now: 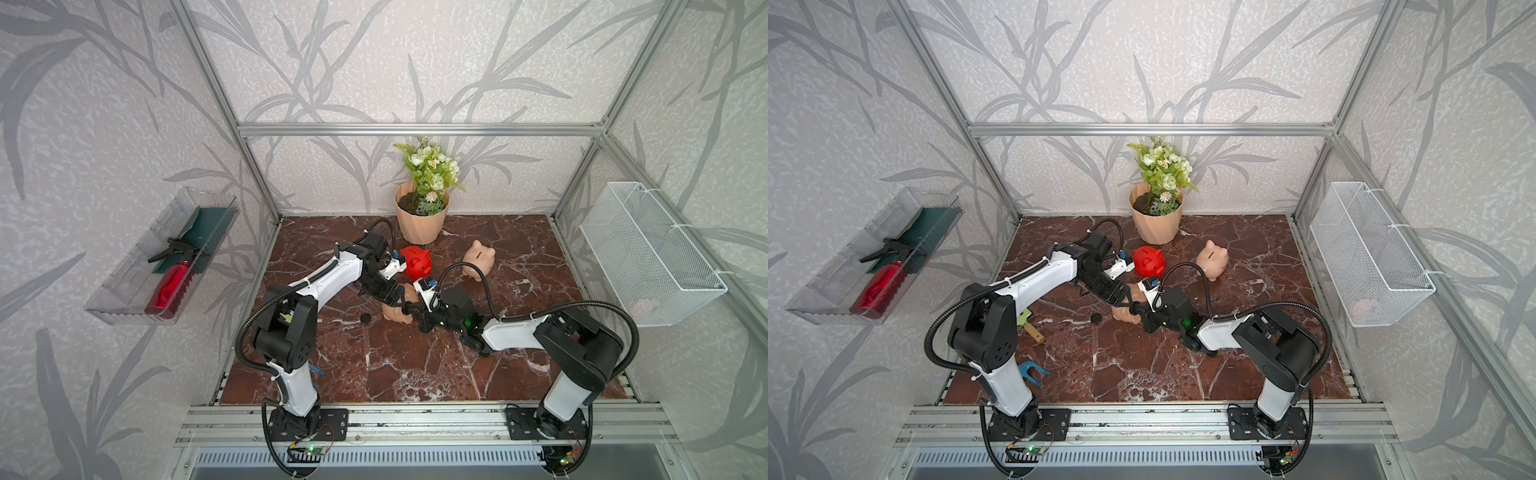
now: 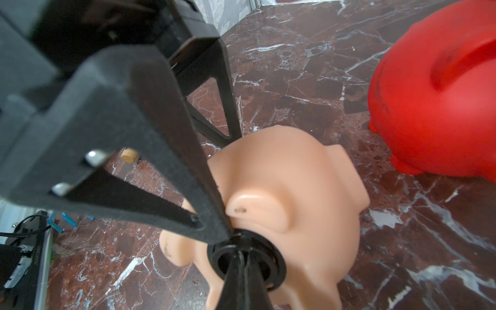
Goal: Close piggy banks
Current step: Screw the knob on the piggy bank.
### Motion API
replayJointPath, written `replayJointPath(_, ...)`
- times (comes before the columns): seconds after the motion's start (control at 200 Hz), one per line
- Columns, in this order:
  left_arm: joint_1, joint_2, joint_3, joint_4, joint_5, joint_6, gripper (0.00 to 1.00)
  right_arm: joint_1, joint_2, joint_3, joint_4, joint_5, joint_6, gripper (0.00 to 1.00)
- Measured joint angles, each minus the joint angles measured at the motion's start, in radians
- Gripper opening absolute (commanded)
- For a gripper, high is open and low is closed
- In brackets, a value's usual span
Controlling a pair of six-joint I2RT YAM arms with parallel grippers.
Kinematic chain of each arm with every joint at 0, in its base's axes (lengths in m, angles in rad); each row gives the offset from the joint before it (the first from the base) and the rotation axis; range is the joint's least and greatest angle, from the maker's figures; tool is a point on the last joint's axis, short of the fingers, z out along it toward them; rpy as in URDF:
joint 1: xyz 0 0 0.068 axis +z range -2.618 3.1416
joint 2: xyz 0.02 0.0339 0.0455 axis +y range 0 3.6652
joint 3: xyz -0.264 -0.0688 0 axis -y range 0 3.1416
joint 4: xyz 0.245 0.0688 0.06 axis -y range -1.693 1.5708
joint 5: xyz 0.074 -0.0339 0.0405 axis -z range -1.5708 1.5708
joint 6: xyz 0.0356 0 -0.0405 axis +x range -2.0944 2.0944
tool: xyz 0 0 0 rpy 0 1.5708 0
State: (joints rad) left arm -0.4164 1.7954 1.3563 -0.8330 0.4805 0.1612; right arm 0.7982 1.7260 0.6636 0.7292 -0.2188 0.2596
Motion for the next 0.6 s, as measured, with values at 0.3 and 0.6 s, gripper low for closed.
replayJointPath(0.3, 0.005, -0.003, -0.006, 0.010, 0.020, 0.002, 0.85, 0.000, 0.000, 0.000, 0.000, 0.009, -0.126, 0.00)
replayJointPath(0.6, 0.011, -0.005, -0.010, 0.011, 0.061, 0.004, 0.91, -0.006, 0.000, 0.000, 0.001, 0.029, -0.183, 0.00)
